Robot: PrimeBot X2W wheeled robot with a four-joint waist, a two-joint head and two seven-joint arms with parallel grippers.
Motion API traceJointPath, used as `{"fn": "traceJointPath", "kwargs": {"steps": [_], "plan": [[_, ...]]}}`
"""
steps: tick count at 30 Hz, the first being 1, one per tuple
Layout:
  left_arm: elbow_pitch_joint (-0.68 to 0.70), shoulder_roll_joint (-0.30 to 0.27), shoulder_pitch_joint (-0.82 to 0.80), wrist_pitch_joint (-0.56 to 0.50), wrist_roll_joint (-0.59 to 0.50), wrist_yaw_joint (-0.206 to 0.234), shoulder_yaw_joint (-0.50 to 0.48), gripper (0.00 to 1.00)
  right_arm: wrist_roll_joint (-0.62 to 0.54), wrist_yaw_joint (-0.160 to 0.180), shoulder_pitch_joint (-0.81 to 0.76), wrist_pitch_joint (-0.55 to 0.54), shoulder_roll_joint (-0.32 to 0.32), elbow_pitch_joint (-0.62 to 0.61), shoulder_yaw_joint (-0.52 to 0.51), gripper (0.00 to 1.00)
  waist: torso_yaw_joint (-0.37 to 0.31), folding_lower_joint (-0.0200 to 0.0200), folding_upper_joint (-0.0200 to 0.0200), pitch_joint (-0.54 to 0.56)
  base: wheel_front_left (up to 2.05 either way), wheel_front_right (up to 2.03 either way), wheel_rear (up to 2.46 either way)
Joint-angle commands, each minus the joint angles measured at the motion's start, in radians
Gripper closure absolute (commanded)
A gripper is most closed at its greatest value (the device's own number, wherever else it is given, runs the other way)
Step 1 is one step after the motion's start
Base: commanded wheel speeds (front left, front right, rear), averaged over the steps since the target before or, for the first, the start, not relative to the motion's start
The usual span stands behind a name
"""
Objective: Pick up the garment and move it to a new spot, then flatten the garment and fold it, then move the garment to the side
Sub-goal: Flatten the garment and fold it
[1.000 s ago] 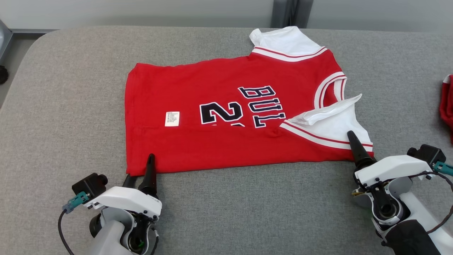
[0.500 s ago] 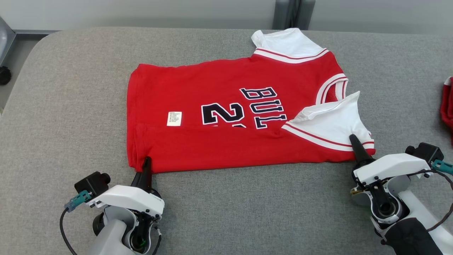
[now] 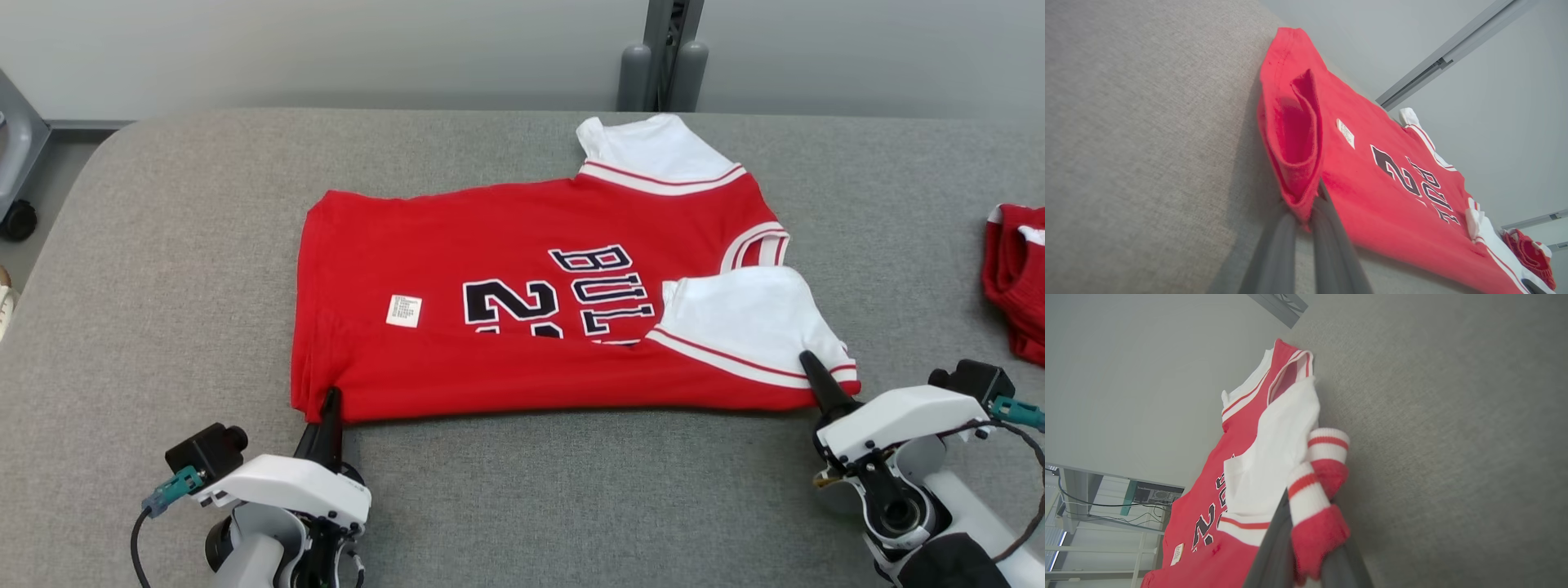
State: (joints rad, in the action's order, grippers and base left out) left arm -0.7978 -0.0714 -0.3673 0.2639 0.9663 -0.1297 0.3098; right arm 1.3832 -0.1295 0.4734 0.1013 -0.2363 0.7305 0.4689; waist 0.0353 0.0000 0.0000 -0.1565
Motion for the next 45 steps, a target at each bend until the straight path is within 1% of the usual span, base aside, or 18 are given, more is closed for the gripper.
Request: {"fn": "traceJointPath", "kwargs": {"steps": [1,4,10,13,21,25,28,31,37,41,45], "plan": [[0.003,-0.012,0.017,0.0,-0.007,-0.001,-0.006,1.0,0.01,-0.002,-0.024,-0.002,-0.019,0.005,0.002,1.0,-0.004,0.0,0.0,0.019,0.0,0.0,0.0],[0.008,-0.016,0.029,0.0,-0.003,-0.001,-0.001,1.0,0.017,-0.002,-0.035,-0.002,-0.024,0.003,0.004,1.0,-0.005,0.0,0.0,0.035,0.0,0.0,0.0],[0.041,-0.038,0.064,-0.01,0.045,-0.001,0.061,1.0,0.028,-0.002,-0.06,-0.004,-0.033,-0.017,0.009,1.0,-0.003,0.0,0.0,0.069,0.0,0.0,0.0],[0.061,-0.069,0.085,-0.032,0.073,-0.001,0.097,1.0,0.029,-0.003,-0.077,-0.01,-0.04,-0.029,0.012,1.0,0.003,0.0,0.0,0.087,0.0,0.0,0.0],[0.103,-0.121,0.135,-0.055,0.103,-0.001,0.151,1.0,0.039,-0.002,-0.127,-0.044,-0.058,-0.041,0.016,1.0,0.009,0.0,0.0,0.123,0.0,0.0,0.0],[0.13,-0.144,0.163,-0.075,0.115,-0.001,0.174,1.0,0.05,-0.002,-0.156,-0.07,-0.061,-0.015,0.005,1.0,0.01,0.0,0.0,0.132,0.0,0.0,0.0],[0.152,-0.164,0.189,-0.083,0.119,-0.001,0.186,1.0,0.052,-0.002,-0.19,-0.094,-0.058,-0.017,0.003,1.0,0.012,0.0,0.0,0.139,0.0,0.0,0.0],[0.158,-0.169,0.198,-0.081,0.121,0.0,0.185,1.0,0.047,-0.002,-0.21,-0.104,-0.061,-0.031,0.004,1.0,0.012,0.0,0.0,0.141,0.0,0.0,0.0],[0.182,-0.168,0.228,-0.085,0.13,0.016,0.18,1.0,0.02,-0.001,-0.273,-0.115,-0.074,-0.061,-0.008,1.0,0.015,0.0,0.0,0.144,0.0,0.0,0.0],[0.201,-0.17,0.244,-0.096,0.134,0.021,0.185,1.0,-0.006,-0.001,-0.3,-0.124,-0.066,-0.062,-0.024,1.0,0.019,0.0,0.0,0.143,0.0,0.0,0.0],[0.214,-0.18,0.256,-0.1,0.133,0.04,0.183,1.0,-0.045,-0.001,-0.316,-0.137,-0.045,-0.049,-0.039,1.0,0.022,0.0,0.0,0.142,0.0,0.0,0.0]]}}
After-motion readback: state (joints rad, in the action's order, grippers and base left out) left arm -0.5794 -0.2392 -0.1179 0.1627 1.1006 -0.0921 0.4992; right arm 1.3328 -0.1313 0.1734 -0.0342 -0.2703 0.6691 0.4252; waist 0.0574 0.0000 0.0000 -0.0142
